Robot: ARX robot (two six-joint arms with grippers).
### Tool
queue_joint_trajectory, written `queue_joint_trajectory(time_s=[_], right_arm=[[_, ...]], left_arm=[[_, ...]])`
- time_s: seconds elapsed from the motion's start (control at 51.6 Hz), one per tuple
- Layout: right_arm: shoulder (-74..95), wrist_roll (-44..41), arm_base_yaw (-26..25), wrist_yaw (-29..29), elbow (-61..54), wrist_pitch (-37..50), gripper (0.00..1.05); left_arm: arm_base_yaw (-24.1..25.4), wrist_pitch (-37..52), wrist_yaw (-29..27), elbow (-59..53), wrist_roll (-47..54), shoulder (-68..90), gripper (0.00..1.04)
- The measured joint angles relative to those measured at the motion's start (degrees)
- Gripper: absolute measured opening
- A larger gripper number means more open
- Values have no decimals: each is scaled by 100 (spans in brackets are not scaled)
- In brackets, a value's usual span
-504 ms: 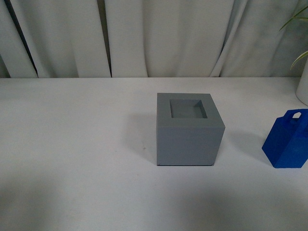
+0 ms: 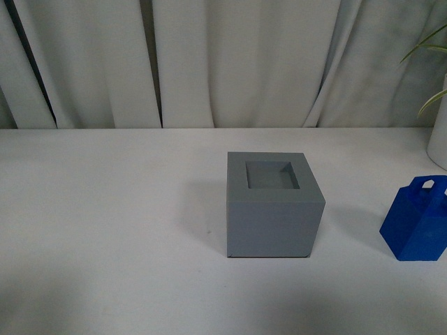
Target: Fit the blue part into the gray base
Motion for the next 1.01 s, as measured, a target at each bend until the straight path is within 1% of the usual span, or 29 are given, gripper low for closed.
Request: queue_joint_trajectory(time_s=[0.542, 0.562, 0.601, 0.639, 0.659, 0.678, 0.736, 0.775, 0.814, 0.852, 1.007], right_arm=[[0, 0, 2, 0, 0, 0, 97], [22, -7, -26, -131, 2, -17, 97], [173, -127, -234, -852, 87, -199, 97], [619, -269, -643, -1906, 225, -354, 97], [737, -306, -732, -2347, 260, -352, 97], [1082, -376, -914, -3080, 341, -310, 97], [1666, -431, -966, -4076, 450, -131, 97], [1930, -455, -907, -4345, 514, -28, 97], [2186, -494, -809, -4391, 605, 107, 97], [2538, -546, -634, -4275, 778, 286, 97], [3775, -651, -94, -3965, 1567, 498, 97]], left_arm=[[0, 0, 0, 0, -2, 0, 99], [0, 0, 0, 0, 0, 0, 99], [0, 0, -9, 0, -2, 0, 99], [0, 0, -9, 0, 0, 0, 99], [0, 0, 9, 0, 0, 0, 99], [0, 0, 15, 0, 0, 0, 99], [0, 0, -9, 0, -2, 0, 99], [0, 0, -2, 0, -2, 0, 99], [0, 0, -2, 0, -2, 0, 99], [0, 0, -9, 0, -2, 0, 99], [0, 0, 4, 0, 0, 0, 99]])
